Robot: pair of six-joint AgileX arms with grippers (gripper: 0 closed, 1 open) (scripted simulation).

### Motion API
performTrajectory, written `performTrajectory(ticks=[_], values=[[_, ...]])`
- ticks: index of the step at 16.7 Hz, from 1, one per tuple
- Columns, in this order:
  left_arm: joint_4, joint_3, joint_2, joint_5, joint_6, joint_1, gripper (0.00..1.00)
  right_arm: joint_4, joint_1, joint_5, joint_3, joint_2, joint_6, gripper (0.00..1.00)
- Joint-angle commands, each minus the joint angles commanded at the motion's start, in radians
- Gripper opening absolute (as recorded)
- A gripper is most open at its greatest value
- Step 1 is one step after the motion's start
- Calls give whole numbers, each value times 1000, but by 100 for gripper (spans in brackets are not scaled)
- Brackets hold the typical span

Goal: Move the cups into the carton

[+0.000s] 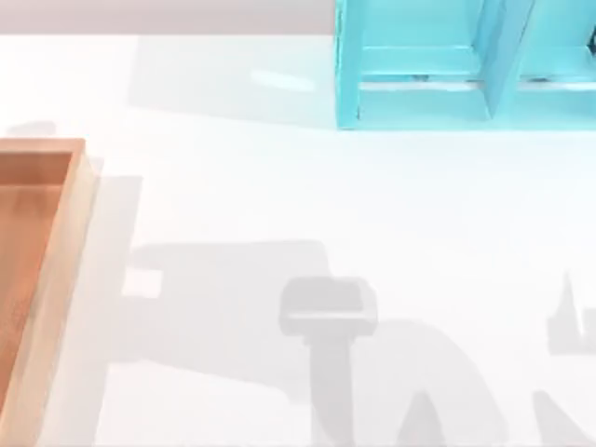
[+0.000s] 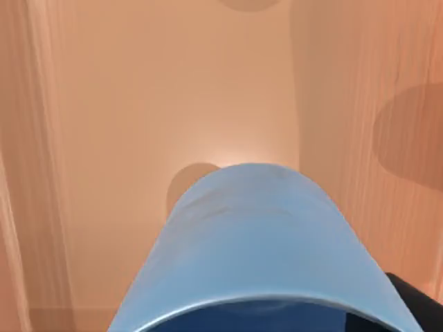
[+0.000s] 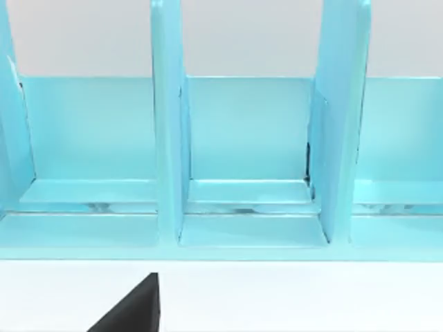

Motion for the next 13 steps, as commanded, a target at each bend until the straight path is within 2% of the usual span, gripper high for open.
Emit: performTrajectory(ticks=[7,12,13], values=[[213,-194,18,2,29,33,0,0,0,0,0,0,0,100],[232,-213,19,2,32,36,0,0,0,0,0,0,0,100],[232,-213,19,2,32,36,8,0,0,0,0,0,0,100]])
